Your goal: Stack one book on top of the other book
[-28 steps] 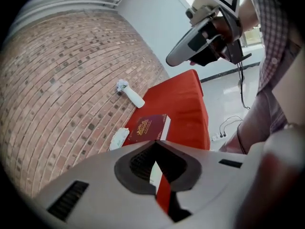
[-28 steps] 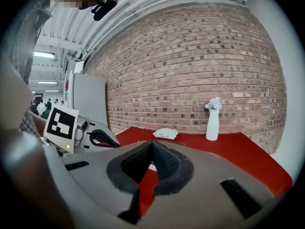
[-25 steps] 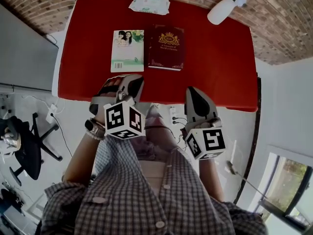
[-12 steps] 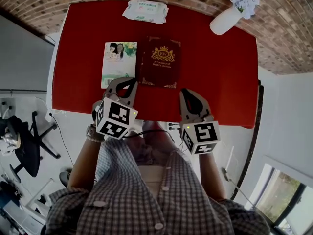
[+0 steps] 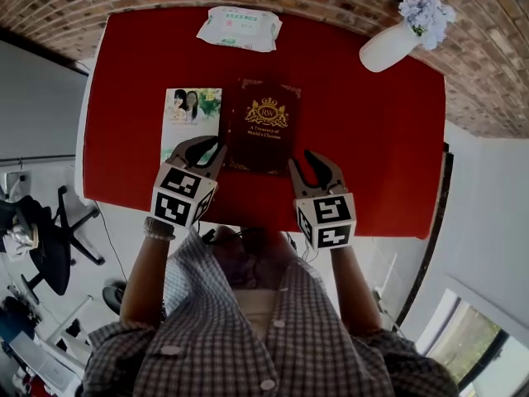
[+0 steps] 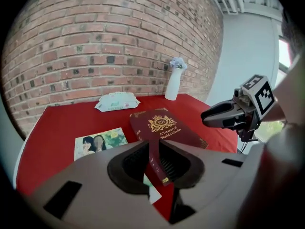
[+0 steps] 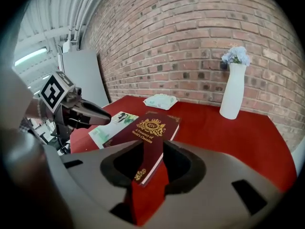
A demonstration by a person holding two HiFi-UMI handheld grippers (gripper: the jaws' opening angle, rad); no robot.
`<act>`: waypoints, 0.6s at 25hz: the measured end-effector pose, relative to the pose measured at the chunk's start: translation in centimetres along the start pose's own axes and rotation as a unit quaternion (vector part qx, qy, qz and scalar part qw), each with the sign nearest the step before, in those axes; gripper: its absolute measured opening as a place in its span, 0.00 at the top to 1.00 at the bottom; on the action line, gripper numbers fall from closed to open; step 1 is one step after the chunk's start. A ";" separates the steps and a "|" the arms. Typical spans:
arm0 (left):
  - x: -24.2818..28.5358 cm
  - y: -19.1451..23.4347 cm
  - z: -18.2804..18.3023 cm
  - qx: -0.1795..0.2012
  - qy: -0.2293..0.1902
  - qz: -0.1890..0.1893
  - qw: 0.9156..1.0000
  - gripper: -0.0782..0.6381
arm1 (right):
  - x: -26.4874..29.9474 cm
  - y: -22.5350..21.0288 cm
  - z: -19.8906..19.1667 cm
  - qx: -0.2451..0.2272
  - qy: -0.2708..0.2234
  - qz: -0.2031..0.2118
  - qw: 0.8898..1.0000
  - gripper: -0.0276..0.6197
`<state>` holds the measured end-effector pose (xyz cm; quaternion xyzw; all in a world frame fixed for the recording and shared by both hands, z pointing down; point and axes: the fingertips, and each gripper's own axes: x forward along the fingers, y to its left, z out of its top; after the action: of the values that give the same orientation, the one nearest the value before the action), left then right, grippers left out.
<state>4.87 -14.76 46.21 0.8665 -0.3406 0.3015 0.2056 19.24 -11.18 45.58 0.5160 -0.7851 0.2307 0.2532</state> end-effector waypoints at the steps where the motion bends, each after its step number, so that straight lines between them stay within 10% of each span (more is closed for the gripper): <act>1: 0.4 0.2 -0.1 -0.008 0.007 -0.002 1.000 0.80 | 0.5 -0.2 -0.2 0.008 0.003 0.007 1.000 0.76; 15: 5.0 1.3 -1.1 -0.128 0.053 -0.028 0.990 0.64 | 4.5 -2.4 -2.3 0.160 0.036 0.059 0.985 0.63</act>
<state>6.48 -17.36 50.49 0.8250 -0.3409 0.2947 0.3410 20.29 -13.71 50.48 0.4937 -0.7576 0.3865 0.1815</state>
